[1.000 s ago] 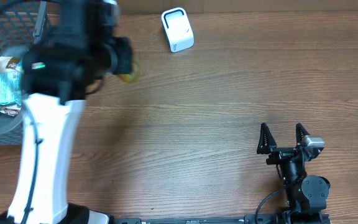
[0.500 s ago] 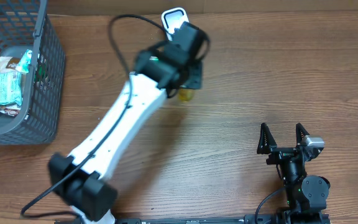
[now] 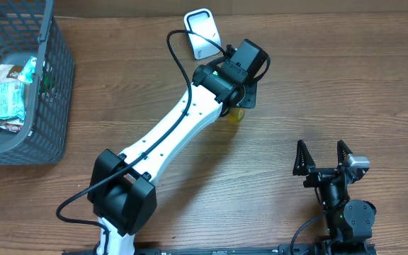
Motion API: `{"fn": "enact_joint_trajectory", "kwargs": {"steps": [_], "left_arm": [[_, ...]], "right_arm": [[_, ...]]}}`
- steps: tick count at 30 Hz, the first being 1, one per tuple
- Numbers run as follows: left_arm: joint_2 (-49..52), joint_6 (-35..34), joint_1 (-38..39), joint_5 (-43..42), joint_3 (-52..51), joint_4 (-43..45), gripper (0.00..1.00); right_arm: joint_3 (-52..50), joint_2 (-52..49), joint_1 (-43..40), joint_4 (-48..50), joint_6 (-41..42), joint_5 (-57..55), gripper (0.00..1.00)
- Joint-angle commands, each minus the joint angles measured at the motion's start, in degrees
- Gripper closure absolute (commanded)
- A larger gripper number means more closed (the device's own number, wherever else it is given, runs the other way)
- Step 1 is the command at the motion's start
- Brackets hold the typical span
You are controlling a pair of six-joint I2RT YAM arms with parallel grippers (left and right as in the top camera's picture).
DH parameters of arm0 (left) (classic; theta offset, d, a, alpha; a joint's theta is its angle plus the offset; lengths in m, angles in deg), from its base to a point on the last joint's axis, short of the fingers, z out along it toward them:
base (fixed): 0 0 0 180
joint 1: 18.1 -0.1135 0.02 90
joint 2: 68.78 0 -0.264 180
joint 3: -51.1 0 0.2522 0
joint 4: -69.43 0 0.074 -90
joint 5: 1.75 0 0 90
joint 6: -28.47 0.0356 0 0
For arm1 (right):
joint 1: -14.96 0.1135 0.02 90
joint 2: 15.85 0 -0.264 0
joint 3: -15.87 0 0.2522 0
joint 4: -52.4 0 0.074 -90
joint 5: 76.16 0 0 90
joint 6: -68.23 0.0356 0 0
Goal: Scan the item barcode
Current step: 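Lift the Vim bottle and carry it to the white scanner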
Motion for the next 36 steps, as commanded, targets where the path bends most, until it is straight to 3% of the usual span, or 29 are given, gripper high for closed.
{"fn": "enact_joint_trajectory", "kwargs": {"steps": [1, 10, 27, 36], "left_arm": [[1.8, -2.4, 0.9, 1.0, -0.2, 0.7, 0.58], [4.2, -2.8, 3.0, 1.4, -0.3, 3.7, 0.55], [7.9, -9.6, 7.2, 6.3, -0.3, 3.9, 0.55], [7.9, -9.9, 7.3, 5.7, -0.4, 3.6, 0.39]], "right_arm": [[-0.6, 0.5, -0.2, 0.3, -0.2, 0.0, 0.0], [-0.6, 0.5, -0.2, 0.3, -0.2, 0.0, 0.0], [-0.6, 0.5, -0.2, 0.3, -0.2, 0.0, 0.0], [-0.6, 0.5, -0.2, 0.3, -0.2, 0.0, 0.0]]}}
